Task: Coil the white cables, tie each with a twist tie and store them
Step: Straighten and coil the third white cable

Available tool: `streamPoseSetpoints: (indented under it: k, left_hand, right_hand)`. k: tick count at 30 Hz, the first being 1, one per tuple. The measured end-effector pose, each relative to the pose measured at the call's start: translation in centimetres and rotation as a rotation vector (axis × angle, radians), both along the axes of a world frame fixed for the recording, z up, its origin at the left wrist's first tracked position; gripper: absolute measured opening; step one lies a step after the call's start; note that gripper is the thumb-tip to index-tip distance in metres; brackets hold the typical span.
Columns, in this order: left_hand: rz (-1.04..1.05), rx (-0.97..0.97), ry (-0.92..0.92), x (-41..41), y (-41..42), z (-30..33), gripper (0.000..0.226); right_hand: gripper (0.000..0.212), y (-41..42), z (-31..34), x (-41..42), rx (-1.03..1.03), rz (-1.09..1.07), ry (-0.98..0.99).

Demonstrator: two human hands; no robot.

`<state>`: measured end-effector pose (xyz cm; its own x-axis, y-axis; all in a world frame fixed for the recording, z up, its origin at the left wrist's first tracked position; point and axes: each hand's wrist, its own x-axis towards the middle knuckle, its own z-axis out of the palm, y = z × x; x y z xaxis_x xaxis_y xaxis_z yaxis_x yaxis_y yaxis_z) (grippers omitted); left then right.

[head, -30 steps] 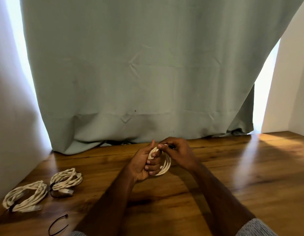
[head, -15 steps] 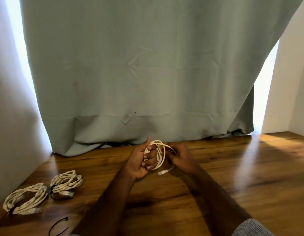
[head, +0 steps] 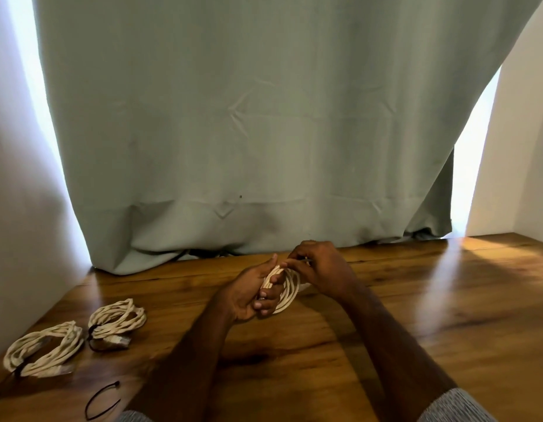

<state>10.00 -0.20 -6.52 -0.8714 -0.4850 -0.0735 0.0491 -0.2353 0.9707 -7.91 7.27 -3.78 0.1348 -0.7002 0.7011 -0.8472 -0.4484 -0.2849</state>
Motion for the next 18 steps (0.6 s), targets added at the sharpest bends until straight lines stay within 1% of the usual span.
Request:
streamPoseSetpoints:
  k: [4,7,9,10,12,13,16,18]
  left_hand:
    - [-0.024,0.025,0.077,-0.1,0.0,0.2,0.047]
    - [-0.076,0.034,0.120,0.2,0.2,0.4,0.046]
    - [-0.098,0.079,0.175,0.4,0.2,0.6,0.046]
    - [-0.089,0.105,0.207,0.4,0.1,0.7,0.047]
    - [-0.025,0.142,0.258,0.5,0.0,0.7,0.049]
    - [0.019,0.141,0.268,0.5,0.0,0.6,0.050]
    - [0.171,0.092,0.239,-0.1,0.3,0.4,0.052]
    - [0.267,0.053,0.226,-0.9,0.5,0.2,0.050]
  right_hand:
    - [0.022,-0.4,-0.6,-0.1,-0.033,-0.014,-0.121]
    - [0.017,-0.4,-0.9,0.3,0.010,0.035,-0.314]
    - [0.024,-0.3,-1.2,0.9,0.075,0.083,-0.433]
    - [0.030,-0.3,-1.4,1.3,0.128,0.129,-0.461]
    - [0.036,-0.4,-1.7,2.3,0.214,0.193,-0.454]
    - [0.037,-0.5,-1.8,2.8,0.226,0.183,-0.444]
    - [0.033,-0.9,-1.9,3.6,0.133,0.109,-0.487]
    - [0.035,-1.4,-2.0,3.6,0.057,0.060,-0.504]
